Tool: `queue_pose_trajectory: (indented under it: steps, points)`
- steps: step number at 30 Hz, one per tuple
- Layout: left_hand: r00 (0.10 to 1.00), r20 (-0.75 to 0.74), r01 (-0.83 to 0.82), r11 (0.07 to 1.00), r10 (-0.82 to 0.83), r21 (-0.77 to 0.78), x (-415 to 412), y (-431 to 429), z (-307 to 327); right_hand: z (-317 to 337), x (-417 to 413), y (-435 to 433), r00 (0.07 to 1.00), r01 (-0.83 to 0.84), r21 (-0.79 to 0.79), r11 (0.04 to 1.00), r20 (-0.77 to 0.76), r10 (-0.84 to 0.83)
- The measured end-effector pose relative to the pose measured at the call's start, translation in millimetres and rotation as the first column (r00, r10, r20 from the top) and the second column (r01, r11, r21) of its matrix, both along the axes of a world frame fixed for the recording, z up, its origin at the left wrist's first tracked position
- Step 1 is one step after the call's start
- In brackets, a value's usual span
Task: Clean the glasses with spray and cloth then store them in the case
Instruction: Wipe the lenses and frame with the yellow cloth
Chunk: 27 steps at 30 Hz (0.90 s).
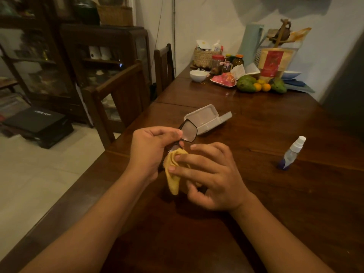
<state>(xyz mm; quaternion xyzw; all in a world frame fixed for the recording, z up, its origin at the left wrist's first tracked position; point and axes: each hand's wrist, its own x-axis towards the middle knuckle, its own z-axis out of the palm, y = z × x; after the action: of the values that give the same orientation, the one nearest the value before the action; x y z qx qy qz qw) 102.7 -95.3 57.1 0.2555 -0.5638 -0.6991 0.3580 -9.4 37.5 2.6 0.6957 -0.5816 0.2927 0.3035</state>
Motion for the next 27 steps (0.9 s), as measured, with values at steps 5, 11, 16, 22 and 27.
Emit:
queue_pose_trajectory:
  steps: [5,11,16,22,27]
  points:
    - [1.000,-0.010,0.005,1.000,-0.005,0.013,0,2,3,0,3,-2,0.999,0.036,-0.023,0.999,0.006,-0.036]
    - [1.000,-0.012,0.007,1.000,-0.007,0.010,1,4,4,-1,-5,1,1.000,-0.006,-0.027,1.000,-0.020,0.005]
    - [1.000,0.009,0.014,1.000,-0.014,0.007,1,5,4,-1,-2,0,1.000,0.006,-0.026,1.000,-0.013,-0.007]
    - [1.000,0.003,0.005,0.999,-0.005,0.033,1,5,4,-2,-2,-1,0.999,0.005,-0.024,1.000,-0.047,-0.006]
    - [1.000,0.010,0.005,1.000,-0.005,0.026,0,7,4,-2,-2,-2,0.999,0.034,-0.031,0.999,-0.036,-0.035]
